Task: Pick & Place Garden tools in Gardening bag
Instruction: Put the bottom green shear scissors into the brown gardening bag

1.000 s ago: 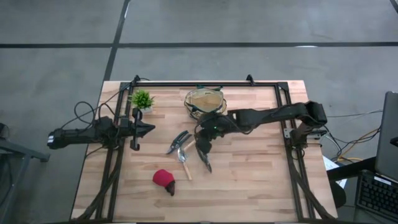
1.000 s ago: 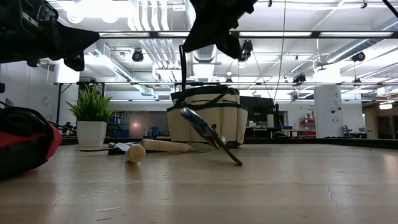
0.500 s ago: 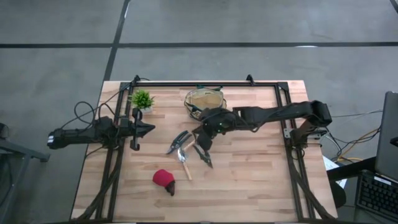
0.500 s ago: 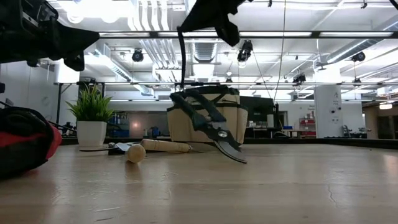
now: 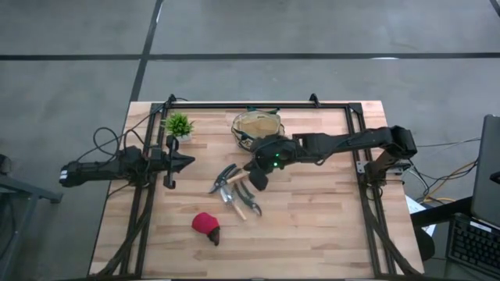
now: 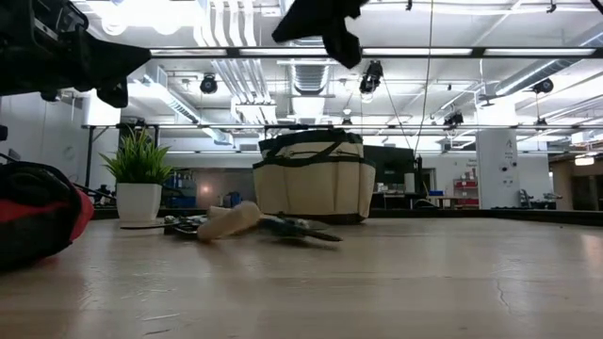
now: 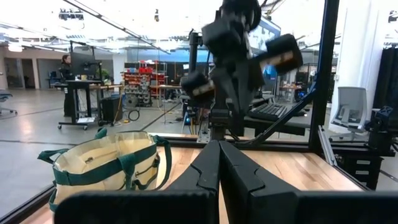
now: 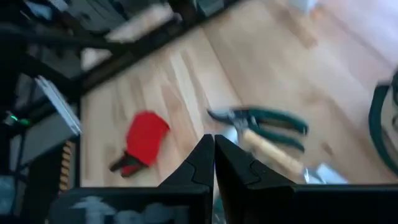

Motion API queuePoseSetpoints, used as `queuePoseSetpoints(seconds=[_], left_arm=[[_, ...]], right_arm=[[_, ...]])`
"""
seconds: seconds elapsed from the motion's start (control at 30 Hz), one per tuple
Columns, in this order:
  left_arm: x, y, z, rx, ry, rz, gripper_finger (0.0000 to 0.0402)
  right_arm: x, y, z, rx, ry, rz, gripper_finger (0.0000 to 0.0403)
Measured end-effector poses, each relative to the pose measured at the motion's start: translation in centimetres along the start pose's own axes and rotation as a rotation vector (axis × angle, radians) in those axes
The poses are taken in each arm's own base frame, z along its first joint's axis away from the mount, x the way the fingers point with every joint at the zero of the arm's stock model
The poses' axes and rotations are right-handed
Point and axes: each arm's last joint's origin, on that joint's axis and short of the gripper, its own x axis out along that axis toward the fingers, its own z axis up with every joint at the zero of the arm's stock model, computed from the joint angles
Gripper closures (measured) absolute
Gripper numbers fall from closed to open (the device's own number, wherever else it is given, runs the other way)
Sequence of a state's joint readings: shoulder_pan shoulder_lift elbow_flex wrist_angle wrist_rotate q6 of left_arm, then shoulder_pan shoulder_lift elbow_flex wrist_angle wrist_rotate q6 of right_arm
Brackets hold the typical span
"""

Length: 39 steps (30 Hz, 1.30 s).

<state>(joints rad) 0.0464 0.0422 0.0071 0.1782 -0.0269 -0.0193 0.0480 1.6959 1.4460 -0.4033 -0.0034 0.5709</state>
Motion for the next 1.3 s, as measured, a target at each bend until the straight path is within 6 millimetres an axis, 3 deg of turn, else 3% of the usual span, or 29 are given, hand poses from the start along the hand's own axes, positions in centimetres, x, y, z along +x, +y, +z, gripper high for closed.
queuePoseSetpoints(seconds=[0.17, 0.33, 0.5, 0.7, 0.83, 1.07, 1.3], left_arm=[[0.0, 0.0, 0.0, 0.0, -0.001, 0.0, 0.0392], [0.0, 0.0, 0.0, 0.0, -0.001, 0.0, 0.0392], [0.0, 0.0, 0.0, 0.0, -0.001, 0.0, 0.0392], [0.0, 0.0, 0.0, 0.0, 0.001, 0.0, 0.0392], [0.0, 0.0, 0.0, 0.0, 0.003, 0.0, 0.0392], [0.0, 0.0, 0.0, 0.0, 0.004, 0.0, 0.0392], [0.0, 0.0, -0.1, 0.0, 0.014, 0.0, 0.0392]], right_arm=[[1.5, -0.7, -1.5, 0.008, 0.147, -0.013, 0.0394], [3.9, -0.4, -2.3, -0.106, 0.182, 0.064, 0.0381], [6.7, -0.2, -2.4, -0.219, 0.153, 0.091, 0.0323], [11.6, 0.0, -1.8, -0.303, 0.101, 0.11, 0.0232], [14.9, 0.0, -2.1, -0.347, 0.151, 0.113, 0.0198], [17.9, 0.6, -1.4, -0.348, 0.222, 0.192, 0.0196], [20.4, -0.2, -2.4, -0.444, 0.308, 0.171, 0.0208]])
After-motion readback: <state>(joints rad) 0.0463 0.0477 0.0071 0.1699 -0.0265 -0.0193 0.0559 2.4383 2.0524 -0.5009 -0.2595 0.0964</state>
